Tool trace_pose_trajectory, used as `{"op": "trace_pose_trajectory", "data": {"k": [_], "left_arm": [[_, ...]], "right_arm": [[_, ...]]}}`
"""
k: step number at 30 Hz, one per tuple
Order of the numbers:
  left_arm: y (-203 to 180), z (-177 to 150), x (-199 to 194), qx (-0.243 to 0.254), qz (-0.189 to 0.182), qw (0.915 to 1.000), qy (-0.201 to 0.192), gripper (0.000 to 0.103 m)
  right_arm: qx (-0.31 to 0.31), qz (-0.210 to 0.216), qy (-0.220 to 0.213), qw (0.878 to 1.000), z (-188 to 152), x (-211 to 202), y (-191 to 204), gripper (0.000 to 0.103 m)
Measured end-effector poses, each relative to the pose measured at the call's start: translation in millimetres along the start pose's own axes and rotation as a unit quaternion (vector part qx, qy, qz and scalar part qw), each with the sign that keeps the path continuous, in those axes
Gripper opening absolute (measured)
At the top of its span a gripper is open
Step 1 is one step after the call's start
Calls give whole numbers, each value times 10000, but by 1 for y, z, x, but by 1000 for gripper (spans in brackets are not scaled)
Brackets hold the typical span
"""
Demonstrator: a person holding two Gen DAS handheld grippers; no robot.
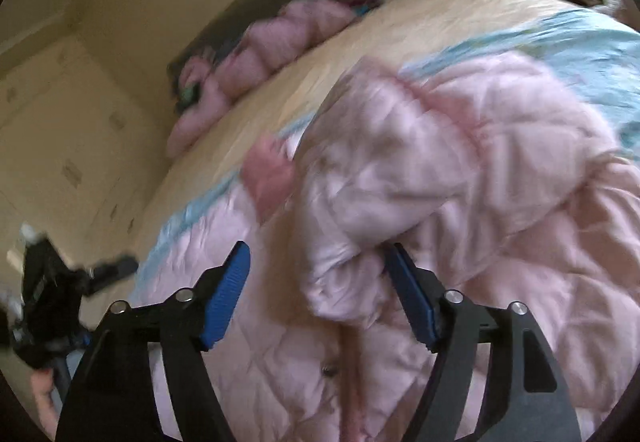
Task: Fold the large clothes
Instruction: 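Carry the sleeve across the jacket front toward the left tool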
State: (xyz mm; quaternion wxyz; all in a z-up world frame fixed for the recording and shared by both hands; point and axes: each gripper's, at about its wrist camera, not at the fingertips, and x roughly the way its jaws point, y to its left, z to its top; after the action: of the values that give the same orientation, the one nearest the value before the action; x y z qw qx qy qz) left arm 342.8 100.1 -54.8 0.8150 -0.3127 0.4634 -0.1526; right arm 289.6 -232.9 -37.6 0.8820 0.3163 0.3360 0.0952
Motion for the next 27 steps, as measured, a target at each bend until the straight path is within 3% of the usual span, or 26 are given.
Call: {"op": "trace_pose_trajectory", "data": {"k": [1, 2, 7, 12, 17, 23, 25, 27], "left_arm": [[1, 0, -2, -28, -34, 10000, -20, 94], [2, 1, -2, -41, -45, 10000, -36, 94], [5, 5, -10, -131, -258, 9994, -183, 94], [13, 7, -9, -265, -485, 9982, -228, 94], [17, 7, 2, -342, -505, 9980, -164, 94], [28, 6, 18, -562, -698, 9960, -42, 94], [31, 5, 26, -587, -551, 9967, 53, 94], [32, 3, 32, -606, -535, 9966, 136, 94]], "right_arm": [[77, 77, -103, 9999, 3, -3, -2, 42], [60, 81, -119, 9999, 5, -4, -1, 27], [-1109, 191, 24, 9936, 0, 1, 40, 24], [-1909, 178, 550, 9799, -23, 26, 76, 22], [-2247, 129, 863, 9705, -42, 49, 87, 22], [-2527, 295, 1157, 9601, -58, 63, 97, 32], [-2477, 492, 1262, 9593, -62, 60, 95, 50], [-2335, 577, 1372, 9609, -62, 58, 93, 58]]}}
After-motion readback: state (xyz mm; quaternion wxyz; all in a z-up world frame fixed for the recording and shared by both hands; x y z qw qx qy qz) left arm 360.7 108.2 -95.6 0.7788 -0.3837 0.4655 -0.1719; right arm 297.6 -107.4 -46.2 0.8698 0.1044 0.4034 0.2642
